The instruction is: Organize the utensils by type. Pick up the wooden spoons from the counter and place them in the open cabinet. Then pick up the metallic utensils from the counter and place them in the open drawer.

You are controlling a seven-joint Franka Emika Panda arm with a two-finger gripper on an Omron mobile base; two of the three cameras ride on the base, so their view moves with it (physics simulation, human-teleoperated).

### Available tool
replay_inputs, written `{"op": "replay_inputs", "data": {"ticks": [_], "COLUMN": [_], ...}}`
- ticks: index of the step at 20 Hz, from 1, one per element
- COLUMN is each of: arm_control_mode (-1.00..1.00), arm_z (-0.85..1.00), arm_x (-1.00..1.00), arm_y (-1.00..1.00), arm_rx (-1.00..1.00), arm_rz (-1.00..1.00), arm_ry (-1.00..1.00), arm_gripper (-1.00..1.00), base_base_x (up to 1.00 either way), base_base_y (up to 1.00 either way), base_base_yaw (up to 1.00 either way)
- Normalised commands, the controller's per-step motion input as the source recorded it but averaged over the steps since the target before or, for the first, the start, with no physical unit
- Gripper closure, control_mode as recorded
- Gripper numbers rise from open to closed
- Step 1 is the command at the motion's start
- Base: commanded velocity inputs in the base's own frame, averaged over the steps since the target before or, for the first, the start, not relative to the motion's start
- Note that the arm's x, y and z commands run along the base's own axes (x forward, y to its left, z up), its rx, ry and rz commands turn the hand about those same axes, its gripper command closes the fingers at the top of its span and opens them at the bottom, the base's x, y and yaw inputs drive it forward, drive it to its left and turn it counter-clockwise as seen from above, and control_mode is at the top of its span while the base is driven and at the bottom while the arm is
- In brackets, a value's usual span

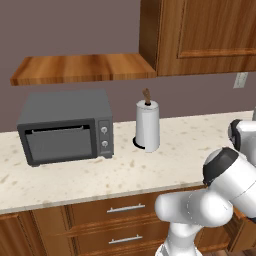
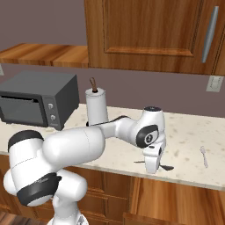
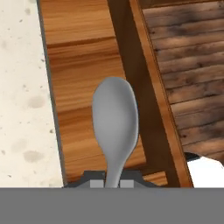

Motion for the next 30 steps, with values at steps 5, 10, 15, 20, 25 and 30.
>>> {"op": "replay_inputs", "data": {"ticks": [5, 10, 15, 20, 25, 30], "arm_control_mode": [-1.0, -1.0, -1.0, -1.0, -1.0, -1.0], "arm_z": [-0.29, -0.3, -0.41, -0.4, -0.31, -0.27], "arm_x": [-0.43, -0.23, 0.0, 0.03, -0.03, -0.02], "arm_y": [-0.44, -0.45, -0.24, -0.21, -0.32, -0.32], "arm_rx": [0.07, 0.06, 0.02, 0.0, 0.0, 0.0], "arm_rz": [-0.24, -0.02, 0.09, 0.23, 0.16, 0.06], "arm_ry": [-0.03, -0.09, -0.07, -0.03, 0.0, 0.0], "arm_gripper": [1.0, 1.0, 1.0, 1.0, 1.0, 1.0], "base_base_x": [0.0, 0.0, 0.0, 0.0, 0.0, 0.0], "base_base_y": [0.0, 0.0, 0.0, 0.0, 0.0, 0.0], "base_base_yaw": [0.0, 0.0, 0.0, 0.0, 0.0, 0.0]}}
